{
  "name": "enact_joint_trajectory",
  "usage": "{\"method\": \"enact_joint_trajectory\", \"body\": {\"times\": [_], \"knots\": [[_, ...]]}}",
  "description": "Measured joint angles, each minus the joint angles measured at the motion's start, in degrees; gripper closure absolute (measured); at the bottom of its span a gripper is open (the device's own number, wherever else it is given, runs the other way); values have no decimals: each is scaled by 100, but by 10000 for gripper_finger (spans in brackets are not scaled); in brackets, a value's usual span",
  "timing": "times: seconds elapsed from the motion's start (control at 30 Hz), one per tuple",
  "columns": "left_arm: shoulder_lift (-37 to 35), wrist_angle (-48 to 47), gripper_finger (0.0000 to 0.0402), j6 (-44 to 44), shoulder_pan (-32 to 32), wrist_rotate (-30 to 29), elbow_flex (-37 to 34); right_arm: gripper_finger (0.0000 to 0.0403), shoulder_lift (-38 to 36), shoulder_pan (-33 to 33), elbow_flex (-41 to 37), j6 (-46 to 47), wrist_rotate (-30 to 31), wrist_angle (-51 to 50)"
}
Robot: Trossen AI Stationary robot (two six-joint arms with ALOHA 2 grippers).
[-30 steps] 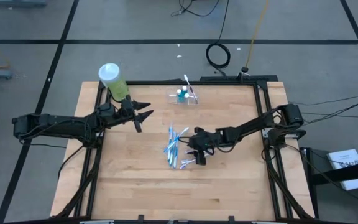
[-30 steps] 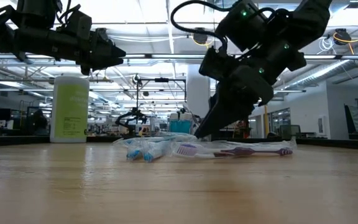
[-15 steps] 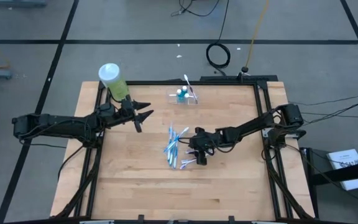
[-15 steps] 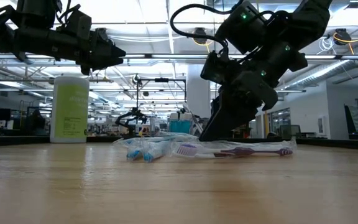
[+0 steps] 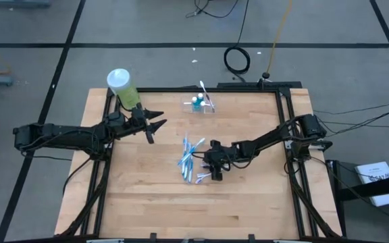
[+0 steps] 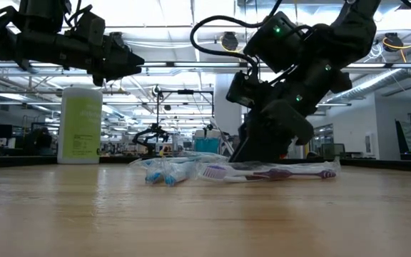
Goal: Pick & Place toothbrushing station
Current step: Put the purple toothbrush into the transparent organizer
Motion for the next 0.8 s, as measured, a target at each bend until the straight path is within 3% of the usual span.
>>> {"method": "enact_joint_trajectory", "body": {"times": [0.17,0.53,0.8], "knots": [[0,-2,206,1,0,-2,0,273,-25,-27,-4,-105,3,-23],[2,0,206,0,-2,-2,0,383,-231,-67,-24,-419,37,-144],[2,0,206,0,-2,-1,0,383,-1178,-308,-20,-765,32,-118]]}}
